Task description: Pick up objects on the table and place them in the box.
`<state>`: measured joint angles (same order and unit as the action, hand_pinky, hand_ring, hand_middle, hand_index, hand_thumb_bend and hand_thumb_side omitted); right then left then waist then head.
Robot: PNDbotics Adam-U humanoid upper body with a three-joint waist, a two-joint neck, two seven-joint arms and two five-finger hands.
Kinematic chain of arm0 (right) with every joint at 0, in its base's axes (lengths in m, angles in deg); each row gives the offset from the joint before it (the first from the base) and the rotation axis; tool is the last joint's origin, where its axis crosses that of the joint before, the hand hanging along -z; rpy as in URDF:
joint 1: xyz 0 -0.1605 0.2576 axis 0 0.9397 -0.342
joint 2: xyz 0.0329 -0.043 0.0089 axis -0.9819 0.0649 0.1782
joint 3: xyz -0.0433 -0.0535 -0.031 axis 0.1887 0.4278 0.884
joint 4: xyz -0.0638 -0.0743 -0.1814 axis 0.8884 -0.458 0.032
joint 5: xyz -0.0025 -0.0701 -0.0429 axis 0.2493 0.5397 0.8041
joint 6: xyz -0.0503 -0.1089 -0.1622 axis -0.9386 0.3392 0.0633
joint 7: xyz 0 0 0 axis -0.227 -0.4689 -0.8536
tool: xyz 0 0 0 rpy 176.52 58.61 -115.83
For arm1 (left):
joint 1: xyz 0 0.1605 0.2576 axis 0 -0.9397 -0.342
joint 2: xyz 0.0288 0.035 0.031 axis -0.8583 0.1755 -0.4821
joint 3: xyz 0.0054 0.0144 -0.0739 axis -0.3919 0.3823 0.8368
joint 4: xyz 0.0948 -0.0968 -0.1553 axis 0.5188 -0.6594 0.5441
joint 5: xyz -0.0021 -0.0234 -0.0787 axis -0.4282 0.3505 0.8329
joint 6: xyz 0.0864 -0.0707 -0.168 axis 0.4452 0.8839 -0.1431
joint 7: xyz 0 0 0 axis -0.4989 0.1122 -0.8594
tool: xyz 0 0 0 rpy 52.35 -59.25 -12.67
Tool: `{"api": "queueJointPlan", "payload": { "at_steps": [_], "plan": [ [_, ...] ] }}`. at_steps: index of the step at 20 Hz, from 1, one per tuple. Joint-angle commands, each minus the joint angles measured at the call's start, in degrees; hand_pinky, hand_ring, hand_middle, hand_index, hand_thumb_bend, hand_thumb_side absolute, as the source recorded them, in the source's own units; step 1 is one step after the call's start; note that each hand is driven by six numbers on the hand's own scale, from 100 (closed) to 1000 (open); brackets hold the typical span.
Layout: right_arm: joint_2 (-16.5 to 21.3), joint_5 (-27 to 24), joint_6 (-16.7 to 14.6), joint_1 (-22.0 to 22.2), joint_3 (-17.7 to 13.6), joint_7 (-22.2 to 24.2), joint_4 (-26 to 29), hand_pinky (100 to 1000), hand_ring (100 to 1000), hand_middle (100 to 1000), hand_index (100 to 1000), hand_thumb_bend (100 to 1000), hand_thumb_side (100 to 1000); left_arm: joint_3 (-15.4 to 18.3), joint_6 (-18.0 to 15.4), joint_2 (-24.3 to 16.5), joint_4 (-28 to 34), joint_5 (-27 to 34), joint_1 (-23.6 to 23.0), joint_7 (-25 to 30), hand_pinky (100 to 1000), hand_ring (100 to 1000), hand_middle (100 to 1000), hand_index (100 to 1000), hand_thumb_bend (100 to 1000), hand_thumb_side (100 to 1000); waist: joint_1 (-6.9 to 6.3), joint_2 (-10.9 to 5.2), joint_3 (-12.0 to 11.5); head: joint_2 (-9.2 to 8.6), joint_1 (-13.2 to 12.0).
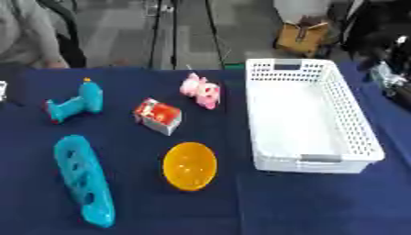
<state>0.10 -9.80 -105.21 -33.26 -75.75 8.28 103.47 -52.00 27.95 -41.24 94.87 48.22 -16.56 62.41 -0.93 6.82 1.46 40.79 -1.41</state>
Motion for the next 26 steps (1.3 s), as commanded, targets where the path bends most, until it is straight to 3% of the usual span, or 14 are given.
{"api": "queueJointPlan", "payload": {
  "at_steps": [1,10,21,23,26],
  "plan": [
    [0.73,-1.95,-1.19,-0.31,-0.82,-2.5,5.2,488,571,628,801,151,550,0.5,-0.24,-0.63,1.3,0.09,0.57,0.07,485,711,746,835,343,1000,0.12,-0.57,0.06,-0.61,0.21],
    [-0.14,-1.42,4.32,1.08,-0.18,-4.36,11.57,485,568,626,801,144,556,0.42,-0.23,-0.57,1.53,0.04,0.47,0.23,485,712,746,835,345,1000,0.16,-0.72,-0.08,-1.01,0.29],
    [-0.61,-1.65,5.05,1.12,-0.18,-4.26,12.4,486,568,625,801,143,555,0.24,-0.34,-0.49,1.9,-0.18,0.27,0.65,485,713,748,835,349,996,0.13,-0.94,-0.12,-1.03,0.24],
    [-0.6,-1.63,5.14,1.16,-0.14,-4.18,12.39,485,567,624,801,143,556,-0.46,-0.83,-1.33,2.08,-0.74,0.02,1.22,501,718,752,835,374,914,0.01,-0.97,0.0,-1.14,0.23],
    [-0.58,-1.59,5.21,1.27,-0.12,-4.0,12.25,485,566,624,801,142,559,-1.56,-2.18,-3.95,2.26,-2.82,-0.49,3.61,530,723,752,829,387,887,-0.13,-1.0,0.14,-1.31,0.31]
  ]
}}
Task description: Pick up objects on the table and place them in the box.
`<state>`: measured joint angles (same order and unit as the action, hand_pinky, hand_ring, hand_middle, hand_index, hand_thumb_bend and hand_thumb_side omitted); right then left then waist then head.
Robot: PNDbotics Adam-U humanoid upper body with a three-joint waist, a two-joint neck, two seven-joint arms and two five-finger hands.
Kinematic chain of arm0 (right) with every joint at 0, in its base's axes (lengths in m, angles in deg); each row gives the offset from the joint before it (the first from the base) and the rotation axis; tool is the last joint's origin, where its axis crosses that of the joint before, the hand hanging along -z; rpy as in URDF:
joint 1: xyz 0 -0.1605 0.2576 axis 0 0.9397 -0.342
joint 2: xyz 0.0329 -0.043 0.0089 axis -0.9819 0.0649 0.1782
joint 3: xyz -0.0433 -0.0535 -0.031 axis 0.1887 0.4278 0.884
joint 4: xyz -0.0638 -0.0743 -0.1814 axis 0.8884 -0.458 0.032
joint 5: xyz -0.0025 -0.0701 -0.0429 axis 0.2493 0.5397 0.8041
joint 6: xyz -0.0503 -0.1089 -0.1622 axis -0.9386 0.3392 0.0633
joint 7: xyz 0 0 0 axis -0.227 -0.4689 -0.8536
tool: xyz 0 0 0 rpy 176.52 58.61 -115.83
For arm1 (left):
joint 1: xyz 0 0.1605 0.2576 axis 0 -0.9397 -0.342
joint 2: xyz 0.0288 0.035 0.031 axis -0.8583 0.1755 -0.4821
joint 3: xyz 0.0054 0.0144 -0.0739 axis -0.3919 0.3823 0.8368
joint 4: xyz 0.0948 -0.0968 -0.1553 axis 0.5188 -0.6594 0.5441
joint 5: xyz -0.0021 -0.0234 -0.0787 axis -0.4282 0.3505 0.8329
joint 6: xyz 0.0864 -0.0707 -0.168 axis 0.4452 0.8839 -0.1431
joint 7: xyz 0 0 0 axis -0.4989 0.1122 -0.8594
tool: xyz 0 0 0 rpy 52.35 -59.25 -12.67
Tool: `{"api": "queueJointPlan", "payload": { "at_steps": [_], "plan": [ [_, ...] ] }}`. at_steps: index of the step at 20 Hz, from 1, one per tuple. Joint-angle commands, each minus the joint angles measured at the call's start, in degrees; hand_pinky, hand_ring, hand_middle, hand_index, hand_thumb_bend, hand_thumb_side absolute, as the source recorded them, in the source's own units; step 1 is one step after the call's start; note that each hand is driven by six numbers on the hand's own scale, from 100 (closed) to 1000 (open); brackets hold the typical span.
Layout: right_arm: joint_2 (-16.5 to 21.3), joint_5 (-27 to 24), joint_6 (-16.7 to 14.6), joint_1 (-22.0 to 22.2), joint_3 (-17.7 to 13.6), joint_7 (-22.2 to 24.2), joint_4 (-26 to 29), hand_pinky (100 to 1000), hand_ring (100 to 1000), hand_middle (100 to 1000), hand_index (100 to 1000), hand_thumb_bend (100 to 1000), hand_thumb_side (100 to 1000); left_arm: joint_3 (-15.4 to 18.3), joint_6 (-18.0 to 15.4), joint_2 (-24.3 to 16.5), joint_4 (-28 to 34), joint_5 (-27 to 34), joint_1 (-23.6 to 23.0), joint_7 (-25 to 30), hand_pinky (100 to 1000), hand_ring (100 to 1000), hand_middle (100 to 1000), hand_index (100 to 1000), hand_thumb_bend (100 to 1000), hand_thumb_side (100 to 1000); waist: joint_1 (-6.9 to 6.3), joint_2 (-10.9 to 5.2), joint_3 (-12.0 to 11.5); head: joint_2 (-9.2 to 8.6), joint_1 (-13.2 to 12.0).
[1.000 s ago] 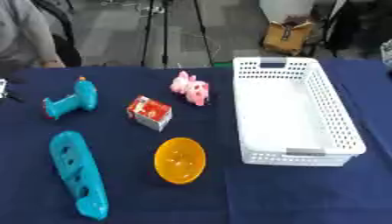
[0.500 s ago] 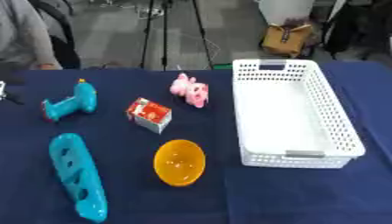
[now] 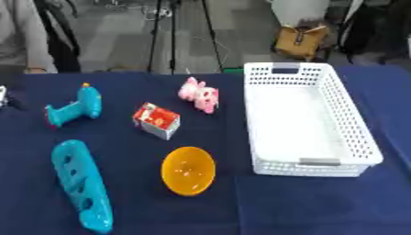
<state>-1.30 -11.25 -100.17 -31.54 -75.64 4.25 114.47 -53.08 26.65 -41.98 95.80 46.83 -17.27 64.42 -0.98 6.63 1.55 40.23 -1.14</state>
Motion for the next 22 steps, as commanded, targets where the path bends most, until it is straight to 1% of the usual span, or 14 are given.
{"api": "queueJointPlan", "payload": {
  "at_steps": [1,2,8,10,11,12,13,14,15,16,17,18,19,22],
  "plan": [
    [1.04,-0.07,0.2,-0.42,-0.15,0.2,1.16,485,566,624,800,139,561,-1.3,-1.53,-4.28,1.79,-2.22,-0.13,2.54,547,725,750,824,385,884,-0.39,-0.8,0.15,-0.87,0.18],
    [1.25,0.01,0.23,-0.38,-0.1,0.38,1.06,485,566,624,800,138,561,-2.51,-2.33,-5.6,2.16,-3.1,-0.43,3.48,574,728,750,819,403,886,-0.64,-0.83,0.18,-0.92,0.35],
    [1.99,0.1,0.24,-0.22,0.14,1.07,0.64,485,565,624,801,137,563,-10.49,-7.29,-14.7,2.9,-8.77,-0.05,9.21,649,737,746,807,438,909,-1.94,-1.2,0.43,-1.14,0.65],
    [2.13,0.09,0.27,-0.19,0.3,1.32,0.54,484,565,623,801,135,564,-13.45,-9.12,-17.77,3.24,-10.65,0.15,11.1,677,737,738,804,480,900,-2.31,-1.35,0.67,-1.28,0.51],
    [2.27,0.09,0.28,-0.12,0.35,1.43,0.47,484,565,623,801,136,564,-15.02,-10.09,-19.36,3.33,-11.63,0.39,12.08,699,738,731,799,514,874,-2.51,-1.46,0.73,-1.33,0.48],
    [2.39,0.1,0.28,-0.04,0.36,1.5,0.4,484,565,623,801,136,564,-16.64,-11.09,-20.99,3.3,-12.63,0.77,13.08,699,738,731,799,514,874,-2.62,-1.57,0.7,-1.33,0.54],
    [2.45,0.1,0.29,0.07,0.31,1.51,0.34,484,564,623,801,135,565,-18.27,-12.1,-22.62,3.08,-13.64,1.36,14.08,723,742,730,795,557,858,-2.69,-1.68,0.61,-1.29,0.71],
    [2.46,0.1,0.29,0.18,0.24,1.47,0.3,484,564,623,801,135,565,-19.82,-13.12,-24.29,2.81,-14.67,2.01,15.11,723,742,730,795,557,858,-2.64,-1.76,0.46,-1.24,0.89],
    [2.6,0.14,0.29,0.26,0.24,1.5,0.26,484,564,623,801,134,564,-21.21,-14.14,-25.96,2.37,-15.69,2.62,16.13,761,744,726,795,668,840,-2.79,-1.89,0.44,-1.17,1.02],
    [2.75,0.19,0.28,0.32,0.27,1.54,0.19,484,564,623,801,134,564,-22.73,-15.17,-27.63,1.85,-16.72,3.3,17.16,761,744,726,795,668,840,-2.89,-2.02,0.41,-1.09,1.12],
    [2.84,0.2,0.27,0.39,0.26,1.54,0.12,484,564,623,801,135,564,-24.23,-16.22,-29.34,1.47,-17.77,3.8,18.21,765,744,723,794,699,827,-2.98,-2.13,0.41,-1.06,1.16],
    [2.85,0.18,0.26,0.42,0.26,1.52,0.08,484,564,623,801,134,564,-24.94,-17.29,-31.06,1.51,-18.83,4.03,19.28,763,745,721,794,713,825,-2.96,-2.18,0.42,-1.06,1.16],
    [2.86,0.17,0.24,0.43,0.28,1.54,0.05,484,564,622,801,134,565,-25.29,-18.33,-32.75,1.85,-19.87,4.12,20.32,755,748,717,789,760,801,-3.01,-2.21,0.47,-1.1,1.16],
    [2.63,0.1,0.24,0.39,0.38,1.71,-0.08,484,563,622,801,131,567,-24.07,-21.33,-37.63,3.38,-22.46,3.49,23.32,758,749,707,784,787,769,-2.86,-2.14,0.64,-1.28,1.08]
  ]
}}
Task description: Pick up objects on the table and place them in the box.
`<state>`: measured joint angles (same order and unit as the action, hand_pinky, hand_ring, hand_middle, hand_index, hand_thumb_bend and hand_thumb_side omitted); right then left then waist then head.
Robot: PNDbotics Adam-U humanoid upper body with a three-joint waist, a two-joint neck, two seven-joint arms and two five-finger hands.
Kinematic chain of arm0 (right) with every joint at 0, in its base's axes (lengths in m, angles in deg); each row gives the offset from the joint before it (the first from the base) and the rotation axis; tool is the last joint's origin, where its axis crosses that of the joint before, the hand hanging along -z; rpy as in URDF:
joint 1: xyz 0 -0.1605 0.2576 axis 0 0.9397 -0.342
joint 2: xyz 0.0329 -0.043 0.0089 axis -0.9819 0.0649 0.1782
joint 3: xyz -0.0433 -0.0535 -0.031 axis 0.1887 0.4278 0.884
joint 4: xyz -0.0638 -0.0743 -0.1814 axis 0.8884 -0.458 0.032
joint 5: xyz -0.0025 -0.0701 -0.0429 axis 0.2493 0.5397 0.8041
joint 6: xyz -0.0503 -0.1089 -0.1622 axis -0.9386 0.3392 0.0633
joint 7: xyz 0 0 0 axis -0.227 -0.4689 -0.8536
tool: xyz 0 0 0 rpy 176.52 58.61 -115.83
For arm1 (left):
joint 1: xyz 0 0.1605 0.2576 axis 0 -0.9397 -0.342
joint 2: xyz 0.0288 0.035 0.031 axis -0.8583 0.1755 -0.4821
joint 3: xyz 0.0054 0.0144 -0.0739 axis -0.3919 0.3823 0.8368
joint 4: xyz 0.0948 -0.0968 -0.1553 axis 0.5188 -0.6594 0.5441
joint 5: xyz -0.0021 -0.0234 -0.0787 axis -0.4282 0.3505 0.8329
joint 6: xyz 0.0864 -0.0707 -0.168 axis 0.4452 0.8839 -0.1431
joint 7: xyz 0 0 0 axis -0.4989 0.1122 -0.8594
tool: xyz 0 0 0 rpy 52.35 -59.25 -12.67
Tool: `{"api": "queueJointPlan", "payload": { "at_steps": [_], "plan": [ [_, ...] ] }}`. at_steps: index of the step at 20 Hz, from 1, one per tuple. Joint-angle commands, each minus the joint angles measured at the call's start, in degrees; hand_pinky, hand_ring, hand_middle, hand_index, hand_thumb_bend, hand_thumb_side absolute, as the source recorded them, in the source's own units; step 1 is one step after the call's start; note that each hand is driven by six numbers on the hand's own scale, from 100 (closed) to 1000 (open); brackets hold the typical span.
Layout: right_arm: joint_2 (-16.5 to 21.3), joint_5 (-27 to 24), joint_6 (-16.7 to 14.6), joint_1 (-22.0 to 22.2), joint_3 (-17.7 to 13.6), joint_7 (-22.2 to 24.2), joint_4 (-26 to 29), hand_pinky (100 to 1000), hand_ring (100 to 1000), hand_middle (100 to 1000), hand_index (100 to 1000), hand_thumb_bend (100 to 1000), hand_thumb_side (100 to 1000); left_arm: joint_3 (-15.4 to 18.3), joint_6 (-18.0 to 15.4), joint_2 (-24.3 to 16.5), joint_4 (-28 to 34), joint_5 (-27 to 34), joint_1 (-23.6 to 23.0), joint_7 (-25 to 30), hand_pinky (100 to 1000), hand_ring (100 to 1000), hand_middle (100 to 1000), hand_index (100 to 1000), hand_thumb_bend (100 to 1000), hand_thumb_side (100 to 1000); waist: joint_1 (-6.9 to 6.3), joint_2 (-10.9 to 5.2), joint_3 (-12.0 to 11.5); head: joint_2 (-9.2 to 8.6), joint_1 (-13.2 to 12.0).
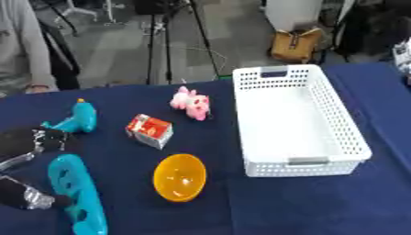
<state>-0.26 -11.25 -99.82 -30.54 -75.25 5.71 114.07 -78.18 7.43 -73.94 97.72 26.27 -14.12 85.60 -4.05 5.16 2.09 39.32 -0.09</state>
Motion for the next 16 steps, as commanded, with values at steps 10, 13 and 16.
{"api": "queueJointPlan", "payload": {
  "at_steps": [10,13,16],
  "plan": [
    [1.14,-0.22,-0.17,-0.65,0.16,0.72,0.1,482,560,620,800,124,569,3.35,-7.94,-4.38,-2.92,-4.66,4.53,11.43,769,753,699,774,836,681,0.56,-0.67,0.34,-0.68,-0.11],
    [1.08,-0.26,-0.21,-0.61,0.18,0.79,0.05,482,558,618,800,124,569,2.52,-9.4,-2.78,-4.7,-6.8,6.89,12.31,789,774,736,805,943,593,0.67,-0.69,0.49,-0.74,-0.08],
    [0.97,-0.31,-0.23,-0.63,0.18,0.85,0.03,481,557,618,800,123,569,1.59,-11.11,-0.88,-6.26,-9.46,9.17,12.47,788,777,745,822,940,548,0.74,-0.61,0.78,-0.78,-0.11]
  ]
}}
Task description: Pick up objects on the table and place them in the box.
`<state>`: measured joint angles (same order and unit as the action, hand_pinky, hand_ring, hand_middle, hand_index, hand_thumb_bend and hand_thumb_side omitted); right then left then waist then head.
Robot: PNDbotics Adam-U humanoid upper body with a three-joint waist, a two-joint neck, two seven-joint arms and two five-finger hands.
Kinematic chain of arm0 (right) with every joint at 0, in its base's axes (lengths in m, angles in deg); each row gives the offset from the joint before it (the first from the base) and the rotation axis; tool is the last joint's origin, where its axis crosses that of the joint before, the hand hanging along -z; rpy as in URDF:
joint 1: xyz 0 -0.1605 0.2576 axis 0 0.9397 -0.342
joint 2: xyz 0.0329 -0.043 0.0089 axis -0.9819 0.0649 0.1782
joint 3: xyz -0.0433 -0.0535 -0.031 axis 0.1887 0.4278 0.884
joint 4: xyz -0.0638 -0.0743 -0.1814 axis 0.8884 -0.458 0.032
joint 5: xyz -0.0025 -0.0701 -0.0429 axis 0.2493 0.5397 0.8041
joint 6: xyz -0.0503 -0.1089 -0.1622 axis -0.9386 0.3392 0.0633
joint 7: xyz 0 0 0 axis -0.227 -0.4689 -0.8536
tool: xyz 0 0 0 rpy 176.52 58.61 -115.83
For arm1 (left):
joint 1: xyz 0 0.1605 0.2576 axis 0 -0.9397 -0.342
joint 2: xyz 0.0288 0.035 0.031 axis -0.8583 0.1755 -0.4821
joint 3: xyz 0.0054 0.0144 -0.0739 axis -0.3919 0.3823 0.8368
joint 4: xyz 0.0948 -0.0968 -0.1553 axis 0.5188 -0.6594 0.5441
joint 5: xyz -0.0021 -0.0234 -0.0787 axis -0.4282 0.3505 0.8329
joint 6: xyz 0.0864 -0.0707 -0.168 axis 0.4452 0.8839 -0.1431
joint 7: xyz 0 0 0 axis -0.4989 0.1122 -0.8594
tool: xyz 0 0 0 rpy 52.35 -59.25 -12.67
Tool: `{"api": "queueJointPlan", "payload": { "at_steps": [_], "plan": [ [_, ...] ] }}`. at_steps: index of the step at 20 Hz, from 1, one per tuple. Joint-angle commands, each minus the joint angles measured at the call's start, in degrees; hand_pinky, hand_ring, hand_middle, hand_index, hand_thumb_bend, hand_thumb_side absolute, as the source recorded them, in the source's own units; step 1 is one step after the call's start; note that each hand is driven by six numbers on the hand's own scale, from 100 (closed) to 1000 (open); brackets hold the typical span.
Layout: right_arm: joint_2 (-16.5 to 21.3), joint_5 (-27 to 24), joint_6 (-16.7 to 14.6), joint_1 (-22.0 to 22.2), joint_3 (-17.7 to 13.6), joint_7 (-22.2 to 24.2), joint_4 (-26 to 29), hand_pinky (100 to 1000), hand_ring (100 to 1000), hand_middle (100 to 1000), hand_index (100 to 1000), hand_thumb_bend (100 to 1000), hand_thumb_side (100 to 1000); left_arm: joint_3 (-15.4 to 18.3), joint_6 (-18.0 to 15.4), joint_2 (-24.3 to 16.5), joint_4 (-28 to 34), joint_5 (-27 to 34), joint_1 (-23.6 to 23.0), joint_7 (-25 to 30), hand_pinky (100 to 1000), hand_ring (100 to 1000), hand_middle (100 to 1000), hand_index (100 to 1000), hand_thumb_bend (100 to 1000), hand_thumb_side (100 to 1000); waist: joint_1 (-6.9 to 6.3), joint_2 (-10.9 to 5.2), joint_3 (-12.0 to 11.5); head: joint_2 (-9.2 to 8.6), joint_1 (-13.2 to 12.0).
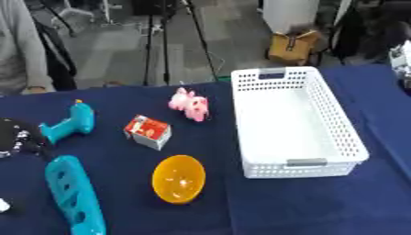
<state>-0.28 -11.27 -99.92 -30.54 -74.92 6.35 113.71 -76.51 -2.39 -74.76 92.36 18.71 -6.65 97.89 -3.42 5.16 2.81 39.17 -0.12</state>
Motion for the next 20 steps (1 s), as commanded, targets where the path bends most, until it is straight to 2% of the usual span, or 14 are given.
{"api": "queueJointPlan", "payload": {
  "at_steps": [1,9,14,20],
  "plan": [
    [0.99,-0.29,-0.14,-0.63,-0.14,0.23,0.39,481,557,618,800,123,568,-0.42,-1.84,0.45,-1.58,-2.81,2.18,-0.01,788,778,746,823,941,550,0.12,-0.59,0.11,-0.64,-0.08],
    [0.87,-0.33,-0.09,-0.71,-0.07,0.38,0.38,481,555,616,800,115,568,-2.94,-5.86,3.04,-6.57,-7.15,5.04,-0.69,785,797,761,841,933,541,0.03,-0.61,0.41,-0.63,-0.24],
    [0.61,-0.37,-0.02,-0.73,0.0,0.5,0.34,481,555,616,800,119,569,-4.73,-8.38,6.21,-10.04,-10.17,7.0,0.05,785,798,762,841,928,525,0.11,-0.59,0.75,-0.73,-0.3],
    [0.44,-0.38,-0.06,-0.88,0.02,0.54,0.33,481,553,616,800,129,570,-5.64,-10.71,8.93,-13.67,-12.98,7.26,-2.22,779,795,761,840,921,501,0.2,-0.47,1.18,-0.81,-0.45]
  ]
}}
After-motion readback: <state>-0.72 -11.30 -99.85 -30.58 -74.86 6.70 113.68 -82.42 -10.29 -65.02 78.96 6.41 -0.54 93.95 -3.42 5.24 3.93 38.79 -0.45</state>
